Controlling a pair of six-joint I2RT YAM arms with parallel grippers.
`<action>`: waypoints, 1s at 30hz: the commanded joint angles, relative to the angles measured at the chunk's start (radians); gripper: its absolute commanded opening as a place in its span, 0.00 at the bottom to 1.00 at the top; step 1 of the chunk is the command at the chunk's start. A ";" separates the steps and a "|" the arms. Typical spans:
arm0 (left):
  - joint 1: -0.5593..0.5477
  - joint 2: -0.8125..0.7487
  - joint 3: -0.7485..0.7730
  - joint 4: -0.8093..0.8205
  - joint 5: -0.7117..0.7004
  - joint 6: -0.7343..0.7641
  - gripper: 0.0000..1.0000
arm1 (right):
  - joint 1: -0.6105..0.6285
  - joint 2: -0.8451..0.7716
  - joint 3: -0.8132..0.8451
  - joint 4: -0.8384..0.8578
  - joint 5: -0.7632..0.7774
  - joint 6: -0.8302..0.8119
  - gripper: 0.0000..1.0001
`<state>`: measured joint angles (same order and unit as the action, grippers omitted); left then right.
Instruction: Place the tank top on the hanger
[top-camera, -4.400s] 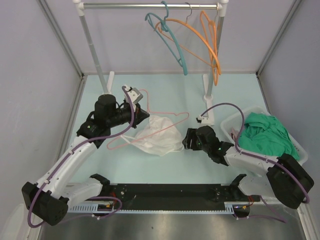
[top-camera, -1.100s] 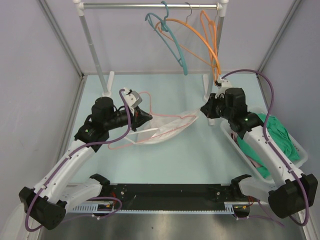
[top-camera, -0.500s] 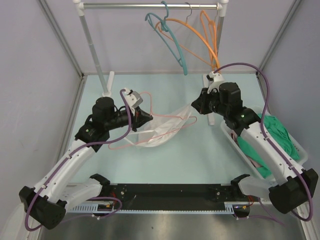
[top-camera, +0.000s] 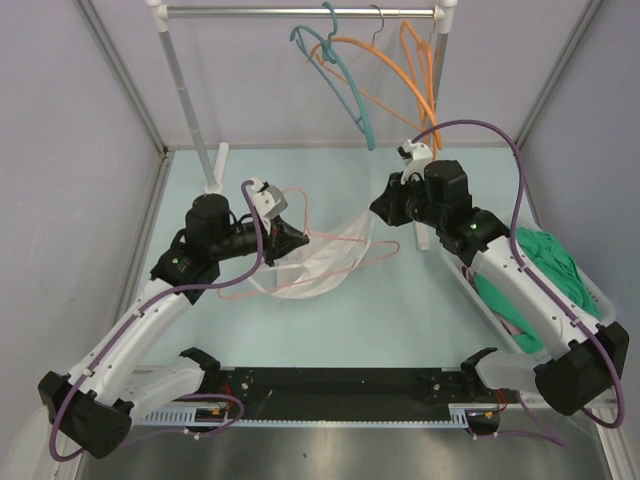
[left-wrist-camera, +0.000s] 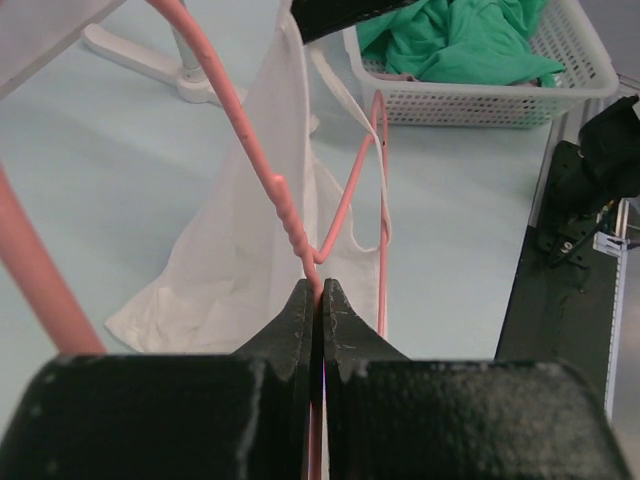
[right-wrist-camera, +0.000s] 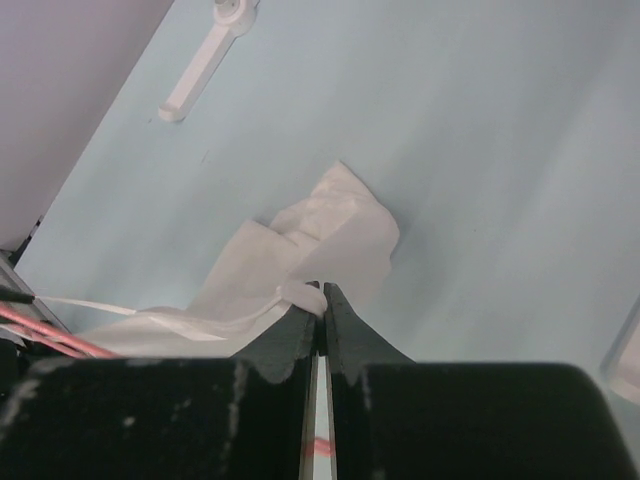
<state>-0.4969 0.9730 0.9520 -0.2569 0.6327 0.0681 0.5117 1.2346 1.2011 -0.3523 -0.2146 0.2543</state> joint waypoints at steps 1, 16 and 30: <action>-0.014 -0.008 0.002 0.015 0.110 0.032 0.02 | 0.011 0.022 0.049 0.053 0.003 0.005 0.08; -0.015 -0.023 0.001 0.001 0.113 0.059 0.01 | -0.015 -0.061 0.023 -0.100 0.050 -0.108 0.85; -0.015 -0.040 -0.005 -0.021 0.154 0.110 0.00 | -0.090 -0.282 -0.129 -0.011 -0.497 -0.322 0.81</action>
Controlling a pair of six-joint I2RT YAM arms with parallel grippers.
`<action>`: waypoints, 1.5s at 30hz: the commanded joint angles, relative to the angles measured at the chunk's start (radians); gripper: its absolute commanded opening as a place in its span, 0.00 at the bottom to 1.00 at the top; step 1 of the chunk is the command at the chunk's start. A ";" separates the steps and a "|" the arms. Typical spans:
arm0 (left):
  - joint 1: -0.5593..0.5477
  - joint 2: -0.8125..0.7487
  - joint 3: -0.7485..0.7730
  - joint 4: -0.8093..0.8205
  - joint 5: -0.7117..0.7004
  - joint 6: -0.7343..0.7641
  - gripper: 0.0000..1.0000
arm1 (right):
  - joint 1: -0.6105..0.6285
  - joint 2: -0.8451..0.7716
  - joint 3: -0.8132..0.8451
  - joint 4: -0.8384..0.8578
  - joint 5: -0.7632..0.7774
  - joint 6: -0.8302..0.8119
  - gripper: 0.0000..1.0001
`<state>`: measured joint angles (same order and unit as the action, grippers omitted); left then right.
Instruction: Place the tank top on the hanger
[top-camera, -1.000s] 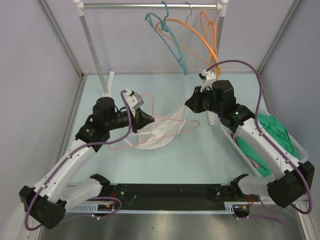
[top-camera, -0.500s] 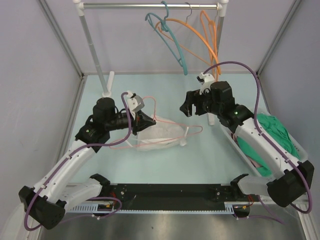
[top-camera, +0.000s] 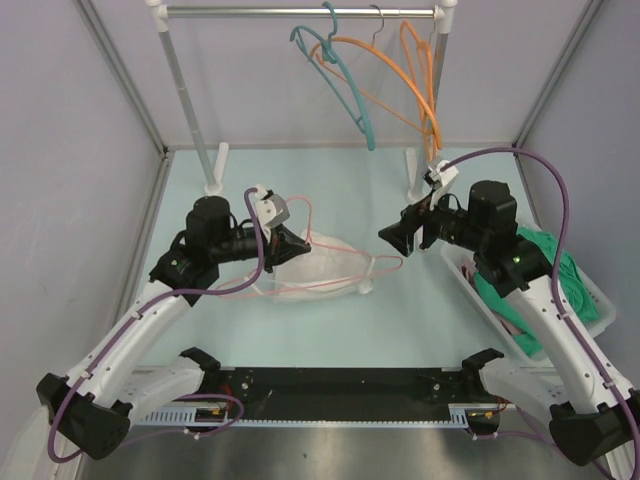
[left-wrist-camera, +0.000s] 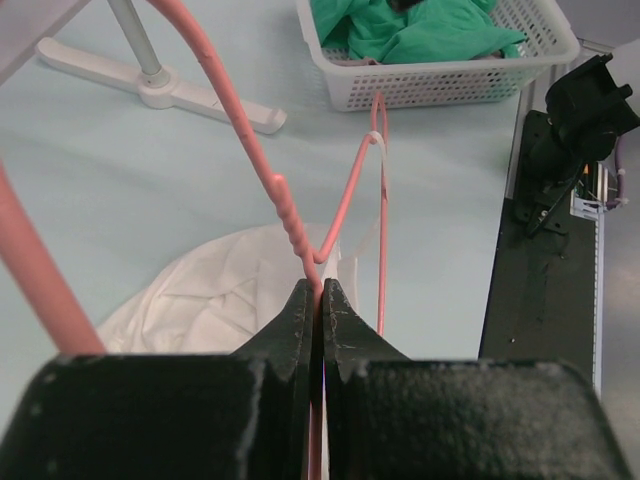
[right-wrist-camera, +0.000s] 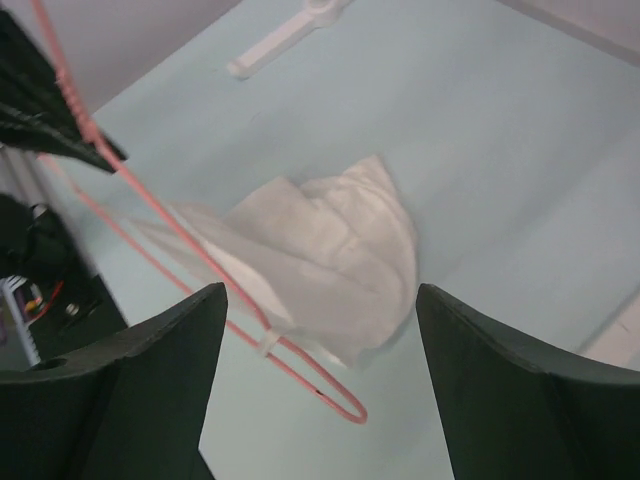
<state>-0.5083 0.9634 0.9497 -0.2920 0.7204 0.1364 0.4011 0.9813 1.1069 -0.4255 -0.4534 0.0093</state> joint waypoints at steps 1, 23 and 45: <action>-0.004 -0.032 -0.003 0.013 0.085 0.049 0.00 | 0.028 -0.029 -0.039 0.068 -0.299 -0.080 0.78; -0.009 -0.012 0.008 -0.003 0.252 0.051 0.00 | 0.304 0.161 0.016 -0.019 -0.360 -0.175 0.24; -0.007 -0.113 0.057 -0.105 -0.307 -0.069 0.99 | 0.329 0.077 -0.007 -0.018 0.076 -0.092 0.00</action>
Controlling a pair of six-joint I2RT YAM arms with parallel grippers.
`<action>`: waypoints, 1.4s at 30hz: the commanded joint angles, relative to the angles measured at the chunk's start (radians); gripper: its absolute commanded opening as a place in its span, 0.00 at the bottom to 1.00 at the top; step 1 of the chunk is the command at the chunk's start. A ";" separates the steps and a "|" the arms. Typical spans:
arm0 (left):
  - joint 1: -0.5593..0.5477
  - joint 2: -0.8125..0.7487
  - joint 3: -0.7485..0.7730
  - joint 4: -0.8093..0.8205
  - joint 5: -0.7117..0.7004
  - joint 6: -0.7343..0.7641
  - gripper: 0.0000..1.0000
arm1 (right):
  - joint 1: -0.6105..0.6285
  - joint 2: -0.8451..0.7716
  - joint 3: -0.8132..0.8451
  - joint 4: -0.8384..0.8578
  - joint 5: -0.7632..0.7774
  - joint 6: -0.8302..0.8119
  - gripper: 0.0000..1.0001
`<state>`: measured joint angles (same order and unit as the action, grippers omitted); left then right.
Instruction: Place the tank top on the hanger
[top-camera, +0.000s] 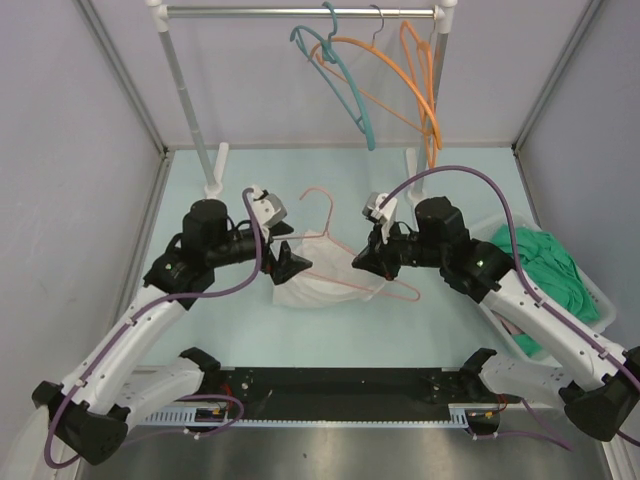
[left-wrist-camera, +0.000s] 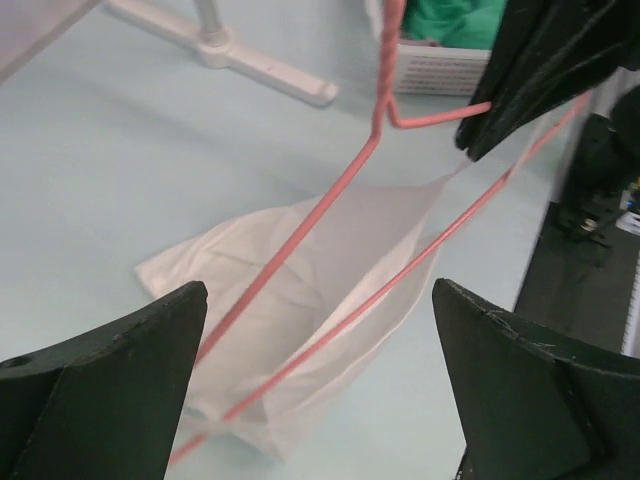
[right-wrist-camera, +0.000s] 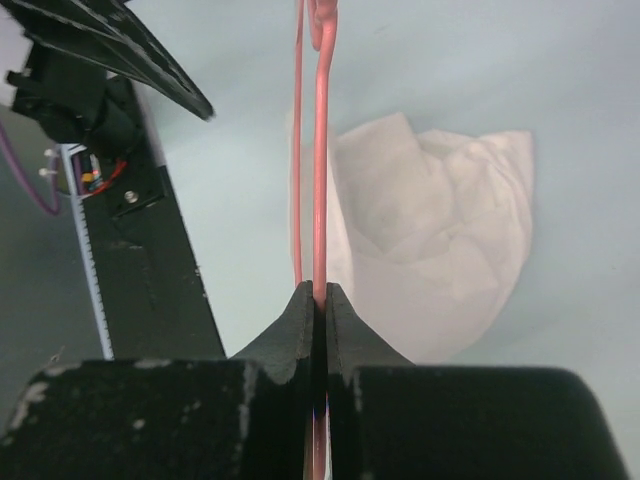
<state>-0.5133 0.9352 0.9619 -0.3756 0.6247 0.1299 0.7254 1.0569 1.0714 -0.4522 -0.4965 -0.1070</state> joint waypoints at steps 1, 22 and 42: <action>-0.002 -0.105 0.040 -0.002 -0.285 -0.075 0.99 | 0.006 0.008 0.030 0.010 0.128 0.033 0.00; -0.123 -0.151 -0.222 0.426 -0.474 -0.889 0.84 | 0.305 0.179 0.036 0.389 0.742 0.271 0.00; -0.172 -0.104 -0.301 0.553 -0.585 -0.990 0.56 | 0.419 0.256 0.068 0.445 0.887 0.314 0.00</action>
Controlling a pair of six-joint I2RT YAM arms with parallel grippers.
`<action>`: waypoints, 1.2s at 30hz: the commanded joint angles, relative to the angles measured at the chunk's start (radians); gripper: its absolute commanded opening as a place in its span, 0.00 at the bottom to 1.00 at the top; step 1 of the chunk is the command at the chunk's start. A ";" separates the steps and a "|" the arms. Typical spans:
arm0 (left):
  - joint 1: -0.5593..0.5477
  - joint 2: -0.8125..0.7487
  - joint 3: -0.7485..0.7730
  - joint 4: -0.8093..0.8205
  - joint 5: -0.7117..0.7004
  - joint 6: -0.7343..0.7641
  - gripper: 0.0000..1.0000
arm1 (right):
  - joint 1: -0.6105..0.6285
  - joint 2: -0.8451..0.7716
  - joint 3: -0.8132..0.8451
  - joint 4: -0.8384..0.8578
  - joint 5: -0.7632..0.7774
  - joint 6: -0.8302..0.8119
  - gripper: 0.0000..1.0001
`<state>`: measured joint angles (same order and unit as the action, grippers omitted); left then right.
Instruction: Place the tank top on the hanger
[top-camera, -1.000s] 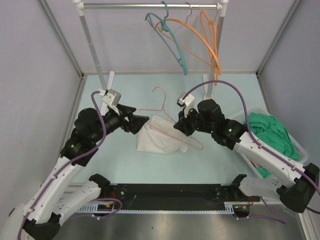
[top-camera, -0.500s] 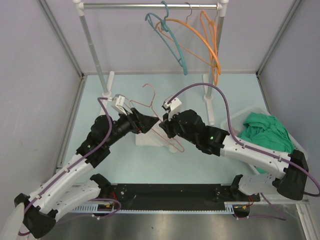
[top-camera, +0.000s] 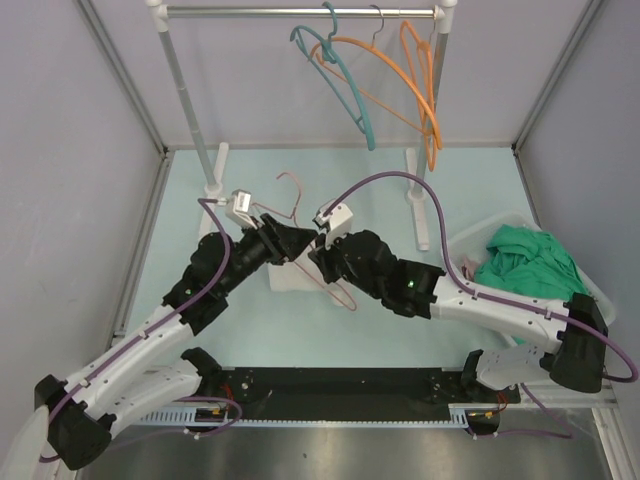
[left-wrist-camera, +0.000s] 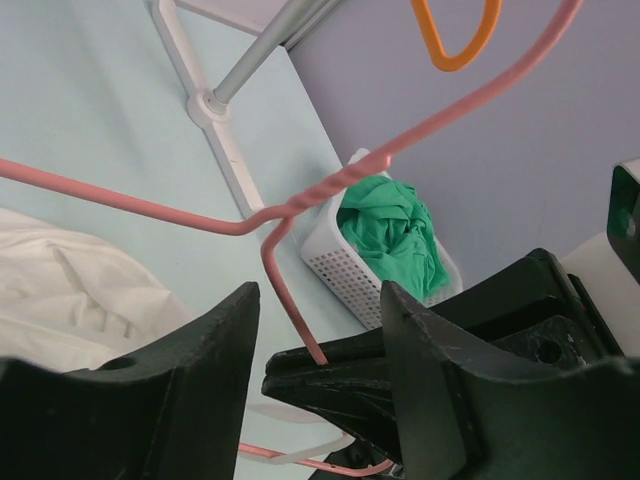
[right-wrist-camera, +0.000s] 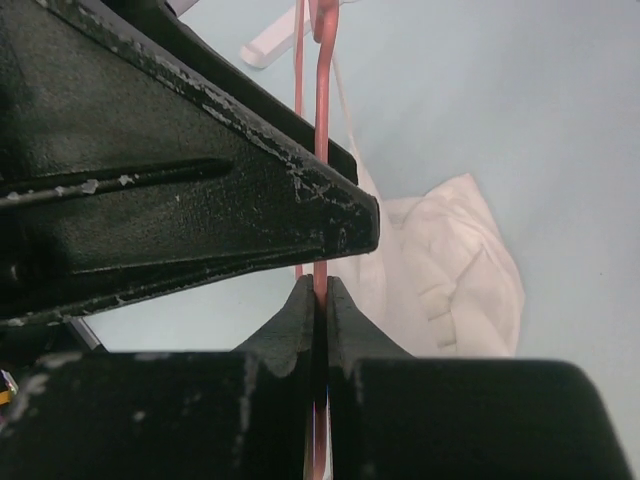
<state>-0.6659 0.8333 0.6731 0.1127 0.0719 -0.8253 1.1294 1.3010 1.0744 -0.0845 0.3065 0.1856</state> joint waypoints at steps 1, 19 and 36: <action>-0.024 -0.002 -0.015 0.067 -0.032 -0.040 0.55 | 0.017 0.015 0.068 0.075 0.091 0.021 0.00; -0.057 0.006 -0.038 0.097 -0.116 -0.040 0.23 | 0.055 0.034 0.091 0.104 0.134 0.028 0.00; -0.005 0.087 0.100 0.111 -0.112 -0.018 0.00 | 0.061 0.012 0.130 0.046 0.106 -0.020 0.70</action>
<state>-0.7082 0.8982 0.6716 0.2066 -0.0471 -0.8860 1.1816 1.3449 1.1355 -0.0555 0.4118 0.1833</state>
